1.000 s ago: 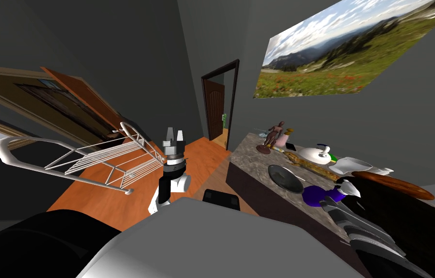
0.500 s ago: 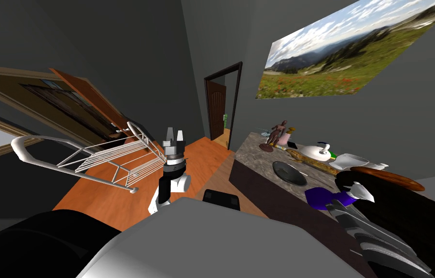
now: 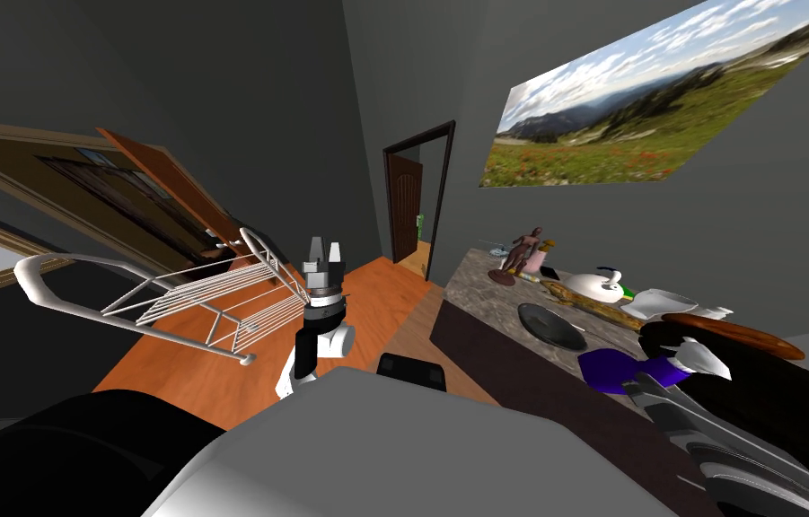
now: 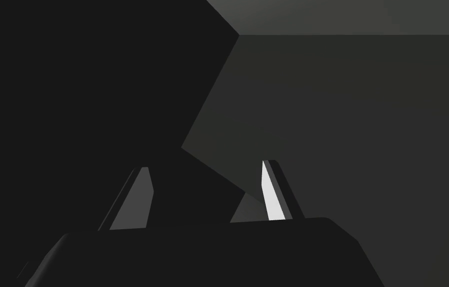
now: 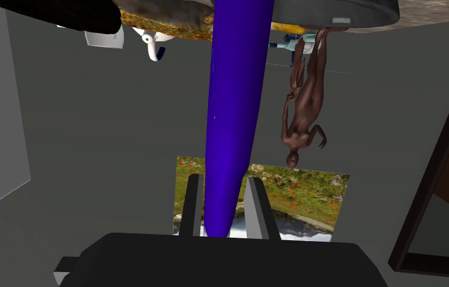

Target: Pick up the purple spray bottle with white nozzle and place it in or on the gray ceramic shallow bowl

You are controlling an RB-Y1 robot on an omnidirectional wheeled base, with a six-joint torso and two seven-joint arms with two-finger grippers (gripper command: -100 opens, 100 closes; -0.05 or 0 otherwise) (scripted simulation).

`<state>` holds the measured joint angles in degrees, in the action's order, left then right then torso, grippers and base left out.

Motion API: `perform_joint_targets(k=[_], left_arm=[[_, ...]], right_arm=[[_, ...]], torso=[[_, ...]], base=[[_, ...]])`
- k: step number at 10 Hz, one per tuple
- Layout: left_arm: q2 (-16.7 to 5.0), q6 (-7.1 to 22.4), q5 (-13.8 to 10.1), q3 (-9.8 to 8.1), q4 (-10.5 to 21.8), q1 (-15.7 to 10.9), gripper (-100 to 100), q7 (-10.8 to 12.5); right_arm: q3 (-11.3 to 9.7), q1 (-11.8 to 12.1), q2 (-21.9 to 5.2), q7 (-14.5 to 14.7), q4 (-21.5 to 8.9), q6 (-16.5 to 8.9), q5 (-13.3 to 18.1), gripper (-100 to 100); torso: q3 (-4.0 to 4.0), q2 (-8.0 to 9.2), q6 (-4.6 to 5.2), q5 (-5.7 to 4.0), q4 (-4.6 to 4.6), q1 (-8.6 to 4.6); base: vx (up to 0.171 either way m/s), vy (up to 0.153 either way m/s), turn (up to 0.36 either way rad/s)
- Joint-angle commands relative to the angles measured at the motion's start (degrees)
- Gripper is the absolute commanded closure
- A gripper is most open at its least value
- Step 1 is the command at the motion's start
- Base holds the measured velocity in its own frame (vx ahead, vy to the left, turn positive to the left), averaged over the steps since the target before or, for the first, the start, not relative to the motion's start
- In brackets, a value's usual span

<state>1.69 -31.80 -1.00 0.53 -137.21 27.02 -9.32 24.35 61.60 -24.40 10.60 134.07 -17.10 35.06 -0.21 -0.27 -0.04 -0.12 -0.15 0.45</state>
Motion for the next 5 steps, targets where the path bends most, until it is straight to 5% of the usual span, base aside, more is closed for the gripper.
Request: perform_joint_targets(k=[1, 3, 5], left_arm=[[0.00, 0.00, 0.00, 0.00, 0.00, 0.00, 0, 0.00], [0.00, 0.00, 0.00, 0.00, 0.00, 0.01, 0, 0.00], [-0.02, 0.00, 0.00, -0.02, 0.00, 0.01, 0, 0.00]], right_arm=[[0.93, 1.40, -1.01, 0.06, 1.75, -1.42, -1.28, 100], [2.42, 2.23, -2.57, 0.41, 3.24, -3.13, -3.84, 100], [3.57, 2.59, -3.62, 0.66, 4.27, -4.25, -5.72, 100]], torso=[[0.00, 0.00, 0.00, 0.00, 0.00, 0.00], [-0.21, -0.39, -0.13, -0.03, -0.07, -0.14], [-0.39, -0.66, -0.17, -0.18, -0.14, -0.80]], base=[[0.087, 0.097, 0.028], [0.165, 0.006, 0.091], [0.169, -0.108, 0.085]])
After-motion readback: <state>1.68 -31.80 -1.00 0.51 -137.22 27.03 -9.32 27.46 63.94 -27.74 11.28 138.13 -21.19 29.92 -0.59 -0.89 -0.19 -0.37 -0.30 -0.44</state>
